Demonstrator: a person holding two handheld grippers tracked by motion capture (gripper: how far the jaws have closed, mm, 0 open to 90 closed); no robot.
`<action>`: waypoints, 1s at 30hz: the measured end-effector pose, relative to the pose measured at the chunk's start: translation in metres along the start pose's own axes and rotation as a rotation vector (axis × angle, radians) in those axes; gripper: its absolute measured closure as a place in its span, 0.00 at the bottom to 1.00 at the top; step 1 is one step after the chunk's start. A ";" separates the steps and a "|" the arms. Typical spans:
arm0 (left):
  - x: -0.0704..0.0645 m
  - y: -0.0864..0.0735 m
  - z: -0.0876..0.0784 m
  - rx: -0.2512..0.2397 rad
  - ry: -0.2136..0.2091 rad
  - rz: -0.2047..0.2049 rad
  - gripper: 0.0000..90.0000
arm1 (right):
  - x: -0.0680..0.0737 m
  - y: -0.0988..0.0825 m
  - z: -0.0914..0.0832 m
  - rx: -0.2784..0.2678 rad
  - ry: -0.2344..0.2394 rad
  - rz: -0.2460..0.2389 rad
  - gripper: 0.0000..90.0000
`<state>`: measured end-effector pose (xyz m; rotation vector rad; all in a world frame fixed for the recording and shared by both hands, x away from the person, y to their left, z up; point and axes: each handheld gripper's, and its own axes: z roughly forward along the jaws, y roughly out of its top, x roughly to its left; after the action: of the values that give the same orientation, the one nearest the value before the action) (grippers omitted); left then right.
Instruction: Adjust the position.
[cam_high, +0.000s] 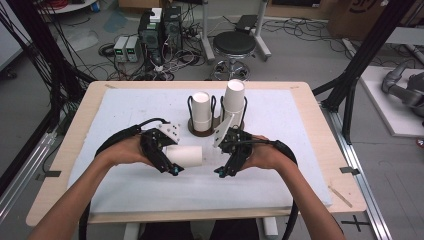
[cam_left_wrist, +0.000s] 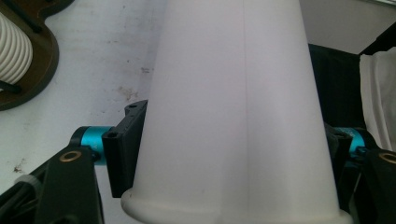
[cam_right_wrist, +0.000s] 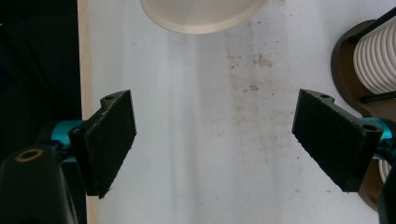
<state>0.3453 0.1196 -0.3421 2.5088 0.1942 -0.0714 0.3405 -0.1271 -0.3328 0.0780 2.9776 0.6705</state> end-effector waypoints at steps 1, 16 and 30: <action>0.000 0.000 0.000 0.000 0.000 0.000 0.31 | 0.000 0.000 0.000 0.000 0.000 0.000 0.16; -0.001 0.009 0.018 0.078 -0.017 0.018 0.31 | 0.004 0.019 0.013 0.101 0.016 -0.056 0.16; -0.003 0.024 0.027 0.141 -0.010 0.048 0.31 | 0.008 0.031 0.019 0.115 0.034 -0.089 0.16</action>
<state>0.3456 0.0841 -0.3497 2.6519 0.1280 -0.0807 0.3348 -0.0905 -0.3373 -0.0583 3.0295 0.4955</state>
